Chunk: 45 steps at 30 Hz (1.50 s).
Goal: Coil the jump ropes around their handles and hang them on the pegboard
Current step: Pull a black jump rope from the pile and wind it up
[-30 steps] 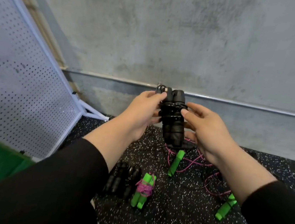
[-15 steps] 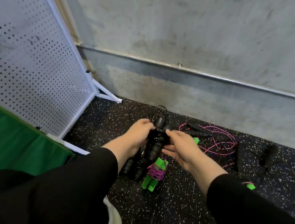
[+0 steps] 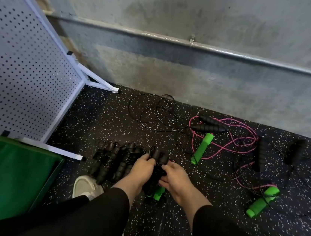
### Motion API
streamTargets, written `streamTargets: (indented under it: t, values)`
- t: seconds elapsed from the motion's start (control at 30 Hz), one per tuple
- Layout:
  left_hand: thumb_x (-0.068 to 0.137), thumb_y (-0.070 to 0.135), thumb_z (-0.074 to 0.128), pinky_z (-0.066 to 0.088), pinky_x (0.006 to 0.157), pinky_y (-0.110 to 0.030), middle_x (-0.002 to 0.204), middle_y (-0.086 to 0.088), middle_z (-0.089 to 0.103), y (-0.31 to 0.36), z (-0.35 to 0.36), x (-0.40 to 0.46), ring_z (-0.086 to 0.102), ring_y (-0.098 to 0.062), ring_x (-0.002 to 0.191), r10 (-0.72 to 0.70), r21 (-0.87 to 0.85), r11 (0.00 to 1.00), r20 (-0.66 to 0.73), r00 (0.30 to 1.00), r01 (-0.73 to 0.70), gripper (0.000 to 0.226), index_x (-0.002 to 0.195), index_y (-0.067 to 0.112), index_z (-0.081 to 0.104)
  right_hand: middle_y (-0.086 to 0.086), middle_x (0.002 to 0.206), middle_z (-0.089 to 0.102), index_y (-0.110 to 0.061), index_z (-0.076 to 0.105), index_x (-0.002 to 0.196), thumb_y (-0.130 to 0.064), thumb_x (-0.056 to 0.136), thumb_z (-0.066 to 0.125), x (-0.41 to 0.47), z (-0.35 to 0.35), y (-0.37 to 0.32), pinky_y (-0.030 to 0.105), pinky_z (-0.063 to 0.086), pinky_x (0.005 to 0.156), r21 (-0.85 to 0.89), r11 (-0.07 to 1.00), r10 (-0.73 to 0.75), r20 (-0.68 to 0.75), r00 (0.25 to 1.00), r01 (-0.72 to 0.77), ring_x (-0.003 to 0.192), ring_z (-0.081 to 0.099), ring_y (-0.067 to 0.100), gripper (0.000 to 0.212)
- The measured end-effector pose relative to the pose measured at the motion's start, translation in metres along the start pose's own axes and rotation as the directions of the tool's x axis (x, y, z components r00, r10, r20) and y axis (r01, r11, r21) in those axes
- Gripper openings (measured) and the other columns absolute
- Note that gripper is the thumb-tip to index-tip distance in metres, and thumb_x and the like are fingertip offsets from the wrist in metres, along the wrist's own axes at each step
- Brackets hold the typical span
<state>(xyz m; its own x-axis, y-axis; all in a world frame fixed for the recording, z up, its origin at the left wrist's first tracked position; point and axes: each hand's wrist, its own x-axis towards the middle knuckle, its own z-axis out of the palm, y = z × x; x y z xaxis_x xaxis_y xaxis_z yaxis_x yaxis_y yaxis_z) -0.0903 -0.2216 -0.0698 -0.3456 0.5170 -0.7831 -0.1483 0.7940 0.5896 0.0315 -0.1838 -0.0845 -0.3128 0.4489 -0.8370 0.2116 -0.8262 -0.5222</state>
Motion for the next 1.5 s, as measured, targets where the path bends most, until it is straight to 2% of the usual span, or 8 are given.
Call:
streamTargets:
  t: [0.13, 0.33, 0.7, 0.83, 1.13, 1.3, 1.43, 1.5]
  values:
    - [0.092, 0.012, 0.046, 0.055, 0.091, -0.049, 0.102, -0.015, 0.072, -0.002, 0.003, 0.004, 0.067, -0.034, 0.101, -0.036, 0.027, 0.999, -0.017, 0.999, 0.037, 0.029, 0.11, 0.017, 0.067, 0.003, 0.112, 0.069, -0.029, 0.058, 0.108, -0.012, 0.106, 0.044, 0.006, 0.005, 0.003, 0.033, 0.051, 0.091, -0.001, 0.999, 0.041, -0.005, 0.999, -0.041, 0.111, 0.065, 0.022, 0.022]
    - [0.075, 0.029, 0.048, 0.051, 0.101, -0.046, 0.133, -0.019, 0.063, -0.016, 0.007, 0.025, 0.061, -0.035, 0.121, -0.046, 0.041, 0.998, -0.029, 0.998, 0.047, 0.065, 0.134, 0.005, 0.058, -0.005, 0.097, 0.059, -0.019, 0.05, 0.137, -0.013, 0.107, 0.043, 0.009, 0.003, 0.005, 0.043, 0.046, 0.109, -0.091, 0.995, 0.046, 0.023, 0.999, -0.044, 0.091, 0.058, 0.013, 0.031]
    - [0.101, 0.02, 0.047, 0.048, 0.104, -0.037, 0.148, -0.015, 0.053, 0.015, 0.011, 0.005, 0.058, -0.031, 0.125, 0.072, 0.197, 0.98, -0.186, 0.98, -0.034, 0.055, 0.154, 0.008, 0.039, 0.0, 0.124, 0.061, -0.029, 0.037, 0.152, -0.03, 0.106, 0.048, -0.003, -0.005, -0.003, 0.05, 0.051, 0.104, -0.359, 0.933, 0.018, 0.033, 0.999, -0.005, 0.12, 0.059, 0.028, 0.047]
    - [0.101, 0.018, 0.047, 0.051, 0.084, -0.033, 0.133, -0.016, 0.064, 0.022, 0.017, 0.002, 0.066, -0.029, 0.103, 0.228, 0.344, 0.928, -0.222, 0.948, -0.143, 0.049, 0.149, 0.01, 0.046, 0.01, 0.143, 0.055, -0.018, 0.038, 0.153, -0.031, 0.104, 0.051, 0.0, -0.016, -0.004, 0.042, 0.052, 0.103, -0.42, 0.905, -0.102, -0.047, 0.994, 0.073, 0.122, 0.061, 0.028, 0.052]
    - [0.103, 0.02, 0.048, 0.044, 0.098, -0.029, 0.137, -0.007, 0.063, 0.063, 0.065, -0.011, 0.06, -0.025, 0.121, 0.411, 0.533, 0.779, -0.038, 0.911, -0.329, 0.038, 0.139, 0.011, 0.059, 0.007, 0.127, 0.066, -0.009, 0.051, 0.143, -0.031, 0.102, 0.054, -0.014, -0.093, -0.022, 0.044, 0.056, 0.093, -0.501, 0.855, -0.284, -0.236, 0.929, 0.134, 0.097, 0.066, 0.022, 0.047]
    - [0.103, 0.022, 0.049, 0.048, 0.099, -0.033, 0.135, -0.007, 0.064, 0.081, 0.099, -0.006, 0.061, -0.025, 0.118, 0.457, 0.616, 0.67, 0.097, 0.884, -0.414, 0.038, 0.138, 0.012, 0.059, 0.01, 0.141, 0.06, -0.01, 0.05, 0.145, -0.031, 0.104, 0.052, -0.021, -0.156, -0.027, 0.033, 0.045, 0.106, -0.621, 0.781, -0.337, -0.323, 0.885, 0.07, 0.124, 0.059, 0.026, 0.047]
    - [0.102, 0.024, 0.05, 0.047, 0.097, -0.035, 0.13, -0.01, 0.065, 0.099, 0.121, 0.009, 0.061, -0.027, 0.117, 0.481, 0.727, 0.518, 0.189, 0.856, -0.451, 0.035, 0.133, 0.014, 0.063, 0.01, 0.135, 0.063, -0.012, 0.046, 0.148, -0.032, 0.104, 0.051, -0.009, -0.189, -0.053, 0.026, 0.049, 0.076, -0.678, 0.734, -0.367, -0.358, 0.859, 0.031, 0.082, 0.06, 0.012, 0.048]
    - [0.102, 0.024, 0.05, 0.048, 0.089, -0.037, 0.124, -0.012, 0.066, 0.11, 0.13, 0.017, 0.063, -0.029, 0.108, 0.491, 0.76, 0.444, 0.236, 0.839, -0.474, 0.032, 0.128, 0.014, 0.065, 0.012, 0.136, 0.062, -0.009, 0.046, 0.147, -0.031, 0.104, 0.051, 0.0, -0.202, -0.068, 0.027, 0.049, 0.08, -0.722, 0.69, -0.413, -0.34, 0.845, 0.047, 0.091, 0.061, 0.018, 0.049]
